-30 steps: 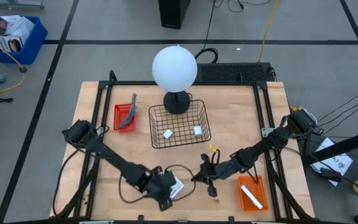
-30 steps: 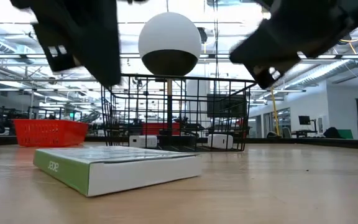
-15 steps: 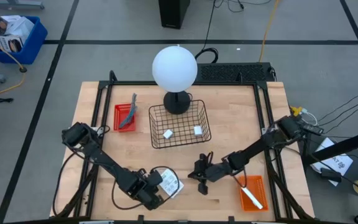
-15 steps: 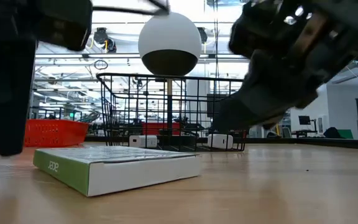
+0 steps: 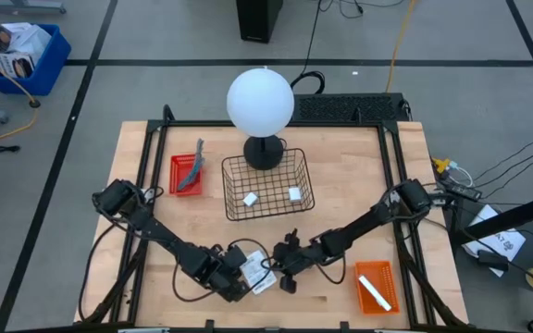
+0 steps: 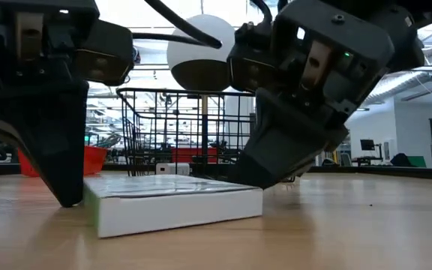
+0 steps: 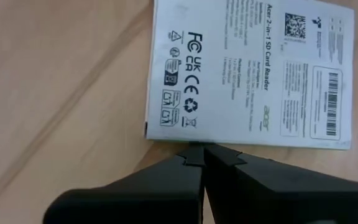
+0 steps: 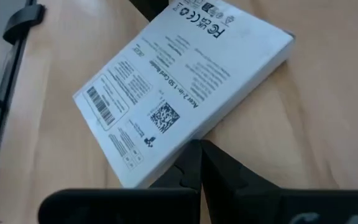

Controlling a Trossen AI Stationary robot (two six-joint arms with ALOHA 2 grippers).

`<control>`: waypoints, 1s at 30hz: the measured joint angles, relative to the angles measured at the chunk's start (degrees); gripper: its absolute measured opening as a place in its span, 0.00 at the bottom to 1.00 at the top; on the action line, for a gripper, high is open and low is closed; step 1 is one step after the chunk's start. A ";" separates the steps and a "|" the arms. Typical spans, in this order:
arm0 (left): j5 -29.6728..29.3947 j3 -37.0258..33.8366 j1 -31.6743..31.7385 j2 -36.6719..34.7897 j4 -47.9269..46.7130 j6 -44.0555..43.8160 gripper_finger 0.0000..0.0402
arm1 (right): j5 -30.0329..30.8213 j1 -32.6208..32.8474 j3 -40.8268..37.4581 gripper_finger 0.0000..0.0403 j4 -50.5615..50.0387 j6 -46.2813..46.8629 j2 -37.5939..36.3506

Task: Pick and place items into bin
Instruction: Put the white card reader box into the orange bin

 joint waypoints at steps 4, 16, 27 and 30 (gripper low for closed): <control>0.08 -0.06 0.91 0.82 1.65 1.43 0.00 | 0.10 0.13 0.41 0.00 0.10 0.04 0.35; -1.82 -0.06 1.85 1.09 3.47 2.64 0.00 | -0.60 2.07 0.41 0.00 10.04 -5.17 0.06; -4.39 -0.23 2.00 1.41 7.33 2.22 0.00 | 2.51 1.42 0.74 0.00 11.76 -6.68 -0.25; -4.82 -0.26 1.98 1.46 8.12 2.23 0.00 | 2.78 1.01 0.74 0.00 11.61 -7.05 -0.25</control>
